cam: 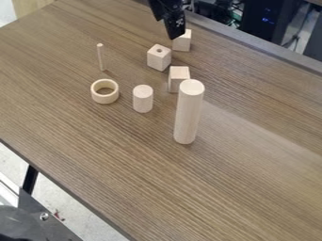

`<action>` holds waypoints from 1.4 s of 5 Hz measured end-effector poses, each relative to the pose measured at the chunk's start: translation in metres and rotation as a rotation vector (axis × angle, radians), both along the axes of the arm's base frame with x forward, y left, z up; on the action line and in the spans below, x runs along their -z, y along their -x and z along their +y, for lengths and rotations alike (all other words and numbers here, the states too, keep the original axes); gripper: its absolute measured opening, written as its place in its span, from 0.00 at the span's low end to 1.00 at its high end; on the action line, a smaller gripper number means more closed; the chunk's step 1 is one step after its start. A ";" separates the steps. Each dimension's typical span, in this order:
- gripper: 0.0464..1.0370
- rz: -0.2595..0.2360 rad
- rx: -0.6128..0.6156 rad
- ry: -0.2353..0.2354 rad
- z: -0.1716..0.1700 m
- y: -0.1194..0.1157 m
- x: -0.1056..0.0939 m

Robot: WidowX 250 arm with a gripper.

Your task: Put the cube on the hole cube

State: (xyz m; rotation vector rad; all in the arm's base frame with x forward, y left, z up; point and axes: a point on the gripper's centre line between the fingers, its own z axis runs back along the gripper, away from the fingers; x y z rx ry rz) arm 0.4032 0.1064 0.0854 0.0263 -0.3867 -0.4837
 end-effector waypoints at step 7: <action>0.96 -0.090 -0.463 0.071 -0.013 -0.057 0.027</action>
